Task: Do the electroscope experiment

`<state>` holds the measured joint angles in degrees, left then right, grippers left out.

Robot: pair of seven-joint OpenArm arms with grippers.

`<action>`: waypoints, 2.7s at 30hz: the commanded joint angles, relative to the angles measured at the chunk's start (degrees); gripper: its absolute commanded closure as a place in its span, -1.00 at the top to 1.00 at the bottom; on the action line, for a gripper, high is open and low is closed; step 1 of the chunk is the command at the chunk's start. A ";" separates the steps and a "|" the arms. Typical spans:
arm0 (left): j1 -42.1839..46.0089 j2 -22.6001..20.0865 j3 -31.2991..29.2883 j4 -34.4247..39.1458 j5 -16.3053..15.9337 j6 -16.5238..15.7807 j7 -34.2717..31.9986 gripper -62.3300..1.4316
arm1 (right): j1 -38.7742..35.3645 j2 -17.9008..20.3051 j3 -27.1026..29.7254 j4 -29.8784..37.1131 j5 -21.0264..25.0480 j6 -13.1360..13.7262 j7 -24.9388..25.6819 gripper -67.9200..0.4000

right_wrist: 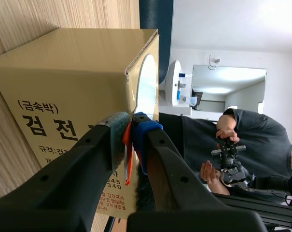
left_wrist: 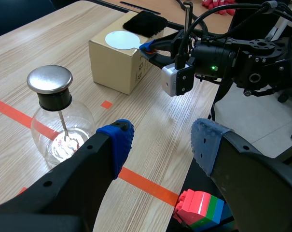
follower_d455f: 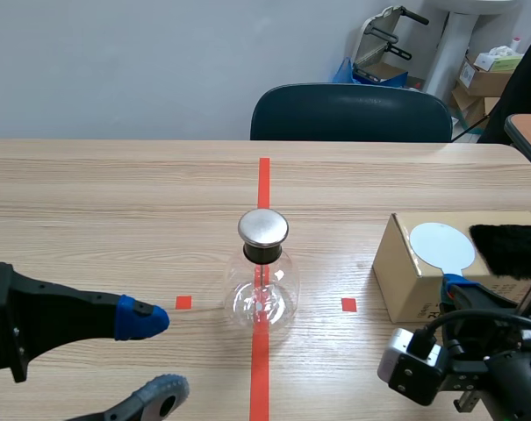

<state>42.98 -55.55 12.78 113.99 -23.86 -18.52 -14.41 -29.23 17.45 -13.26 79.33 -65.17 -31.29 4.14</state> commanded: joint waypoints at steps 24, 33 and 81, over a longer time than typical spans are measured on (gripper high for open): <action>-0.17 0.44 0.02 1.25 -0.35 -0.26 -0.55 -0.01 | 0.81 0.15 0.20 0.59 -0.22 -0.39 -0.15 -0.96; -0.17 0.44 0.02 1.25 -0.35 -0.26 -0.57 -0.01 | 0.81 0.15 0.20 0.59 -0.22 -0.39 -0.17 -0.96; -29.46 9.29 18.16 -23.98 1.31 11.56 4.85 -0.91 | 9.38 0.13 -14.45 5.64 -12.79 -6.38 -14.62 -0.96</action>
<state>14.06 -46.83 31.46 89.14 -22.17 -7.05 -8.78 -20.51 17.47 -27.94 85.12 -77.62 -37.08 -9.89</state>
